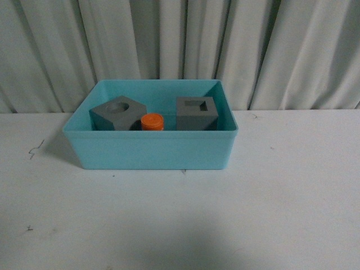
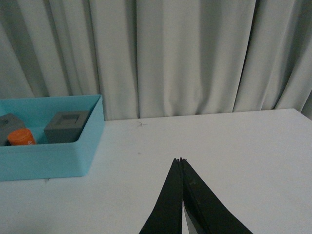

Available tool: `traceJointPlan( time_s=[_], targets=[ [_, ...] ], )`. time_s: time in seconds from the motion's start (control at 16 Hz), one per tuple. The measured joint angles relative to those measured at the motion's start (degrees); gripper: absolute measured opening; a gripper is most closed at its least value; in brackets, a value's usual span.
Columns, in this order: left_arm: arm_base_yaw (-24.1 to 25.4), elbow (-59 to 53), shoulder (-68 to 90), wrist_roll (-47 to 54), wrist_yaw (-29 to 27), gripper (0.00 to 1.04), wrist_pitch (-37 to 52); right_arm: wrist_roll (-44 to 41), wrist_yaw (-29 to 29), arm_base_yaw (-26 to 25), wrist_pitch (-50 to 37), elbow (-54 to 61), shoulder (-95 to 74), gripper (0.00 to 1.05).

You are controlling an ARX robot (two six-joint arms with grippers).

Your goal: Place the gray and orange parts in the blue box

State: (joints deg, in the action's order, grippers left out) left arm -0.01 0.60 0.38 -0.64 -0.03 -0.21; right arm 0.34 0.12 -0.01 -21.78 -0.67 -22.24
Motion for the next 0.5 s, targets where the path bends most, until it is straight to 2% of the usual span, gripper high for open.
traceJointPlan(
  time_s=[0.5],
  targets=[
    [0.0, 0.0, 0.0, 0.0, 0.0, 0.98, 0.0, 0.0, 0.0, 0.0, 9.7, 0.0, 10.2, 0.02]
  ],
)
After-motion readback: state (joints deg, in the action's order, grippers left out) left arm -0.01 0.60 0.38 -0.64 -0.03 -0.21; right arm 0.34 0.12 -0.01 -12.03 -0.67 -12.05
